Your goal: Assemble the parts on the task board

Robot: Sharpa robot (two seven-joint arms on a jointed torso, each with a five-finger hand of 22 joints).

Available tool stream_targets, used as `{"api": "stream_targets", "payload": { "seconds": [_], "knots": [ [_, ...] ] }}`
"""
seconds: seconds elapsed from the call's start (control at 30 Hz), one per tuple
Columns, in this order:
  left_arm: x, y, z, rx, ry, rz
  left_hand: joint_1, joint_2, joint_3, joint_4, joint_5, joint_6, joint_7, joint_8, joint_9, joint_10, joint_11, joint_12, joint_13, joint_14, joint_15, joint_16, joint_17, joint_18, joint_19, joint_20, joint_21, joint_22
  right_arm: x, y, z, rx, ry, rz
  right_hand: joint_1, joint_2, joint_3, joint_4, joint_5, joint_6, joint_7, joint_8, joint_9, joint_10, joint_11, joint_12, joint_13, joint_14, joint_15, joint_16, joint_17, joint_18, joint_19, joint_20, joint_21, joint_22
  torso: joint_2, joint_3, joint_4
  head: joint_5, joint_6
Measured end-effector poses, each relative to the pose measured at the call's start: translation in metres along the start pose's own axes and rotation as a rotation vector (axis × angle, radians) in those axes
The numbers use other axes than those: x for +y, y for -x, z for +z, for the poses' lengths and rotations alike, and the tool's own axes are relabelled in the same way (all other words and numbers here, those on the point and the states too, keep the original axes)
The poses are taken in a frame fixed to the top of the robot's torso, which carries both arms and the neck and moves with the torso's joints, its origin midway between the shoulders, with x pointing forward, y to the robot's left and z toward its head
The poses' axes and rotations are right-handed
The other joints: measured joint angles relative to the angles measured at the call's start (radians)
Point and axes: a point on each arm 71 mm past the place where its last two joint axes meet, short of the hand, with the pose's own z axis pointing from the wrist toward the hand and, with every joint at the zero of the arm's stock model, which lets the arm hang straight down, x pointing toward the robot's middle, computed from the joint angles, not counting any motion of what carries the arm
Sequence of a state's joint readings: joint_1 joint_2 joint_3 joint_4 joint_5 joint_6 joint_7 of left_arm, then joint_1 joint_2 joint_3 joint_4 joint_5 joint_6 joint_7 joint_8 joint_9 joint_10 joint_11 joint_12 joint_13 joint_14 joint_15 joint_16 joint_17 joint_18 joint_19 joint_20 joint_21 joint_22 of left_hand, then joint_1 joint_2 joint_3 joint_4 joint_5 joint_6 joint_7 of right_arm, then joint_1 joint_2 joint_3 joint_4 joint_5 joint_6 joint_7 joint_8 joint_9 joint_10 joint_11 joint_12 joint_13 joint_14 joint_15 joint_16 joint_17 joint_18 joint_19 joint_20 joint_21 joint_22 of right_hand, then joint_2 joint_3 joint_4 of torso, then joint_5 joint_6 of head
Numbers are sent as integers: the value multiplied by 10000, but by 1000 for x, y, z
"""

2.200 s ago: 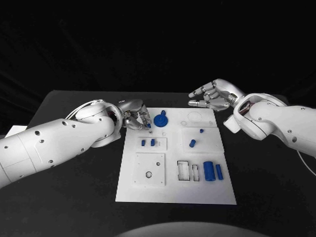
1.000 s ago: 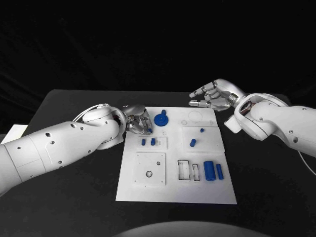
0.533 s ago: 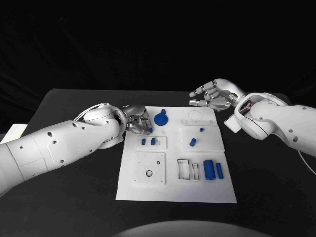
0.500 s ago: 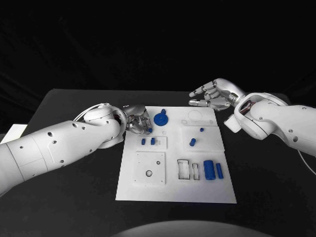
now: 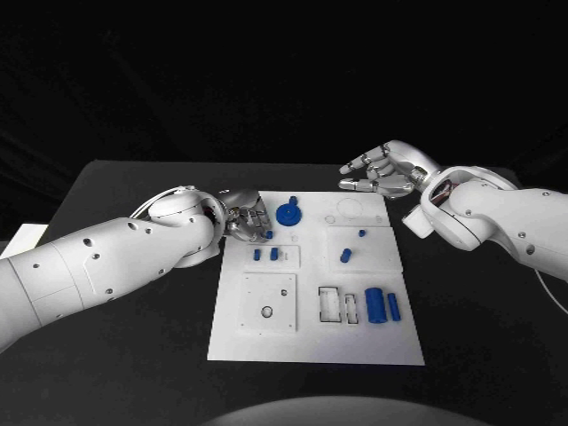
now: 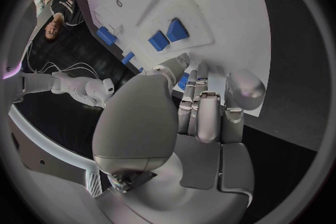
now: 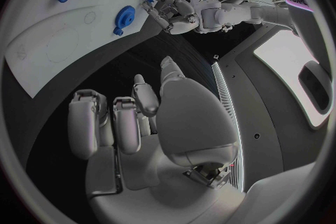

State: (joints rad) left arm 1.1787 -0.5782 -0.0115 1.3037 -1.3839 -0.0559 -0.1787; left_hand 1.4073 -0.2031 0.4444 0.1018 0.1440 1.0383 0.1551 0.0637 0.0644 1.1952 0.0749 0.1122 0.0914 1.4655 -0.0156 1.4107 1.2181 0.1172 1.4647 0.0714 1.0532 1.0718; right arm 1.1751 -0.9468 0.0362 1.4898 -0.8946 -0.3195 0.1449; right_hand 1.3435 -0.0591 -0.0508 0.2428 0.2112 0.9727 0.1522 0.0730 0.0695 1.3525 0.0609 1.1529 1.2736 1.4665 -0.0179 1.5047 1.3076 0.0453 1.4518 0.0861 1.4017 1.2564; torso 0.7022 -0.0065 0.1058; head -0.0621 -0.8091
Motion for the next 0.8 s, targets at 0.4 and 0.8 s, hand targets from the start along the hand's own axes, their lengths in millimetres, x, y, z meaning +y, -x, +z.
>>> {"api": "stream_targets", "payload": {
  "seconds": [0.4, 0.8],
  "knots": [
    [16, 8, -13, -567, 63, -653, -63, -63, 158, -178, 171, -711, 100, 126, 46, -322, 178, -346, -62, 34, 104, 0, -178, 1, 0, 142, 23, 125, -9, 6, -4, 145, -375, -570, 1252, 354, 816, -584, -210, 147, -90, 82, 18, -2793, 8, -7485, -6041, -1, 75, -932, -1, 317, -468, -73, -869, -1264, -7, -6, -3, -58, 57],
    [29, 18, -45, -1675, -1587, -8072, -388, 301, 169, -121, 173, -88, 181, 398, 50, -273, 264, 86, 37, -1184, 290, -1866, -3536, 388, -1496, 347, -3522, -2819, -7, -9, -17, 1409, -339, -4510, 1572, -353, 2237, -968, -457, 1212, -171, 133, 55, -2204, 43, -10010, -9133, 0, 74, -974, -2, 318, -428, -33, -888, -1259, -12, -12, -10, -386, 312]
  ]
}}
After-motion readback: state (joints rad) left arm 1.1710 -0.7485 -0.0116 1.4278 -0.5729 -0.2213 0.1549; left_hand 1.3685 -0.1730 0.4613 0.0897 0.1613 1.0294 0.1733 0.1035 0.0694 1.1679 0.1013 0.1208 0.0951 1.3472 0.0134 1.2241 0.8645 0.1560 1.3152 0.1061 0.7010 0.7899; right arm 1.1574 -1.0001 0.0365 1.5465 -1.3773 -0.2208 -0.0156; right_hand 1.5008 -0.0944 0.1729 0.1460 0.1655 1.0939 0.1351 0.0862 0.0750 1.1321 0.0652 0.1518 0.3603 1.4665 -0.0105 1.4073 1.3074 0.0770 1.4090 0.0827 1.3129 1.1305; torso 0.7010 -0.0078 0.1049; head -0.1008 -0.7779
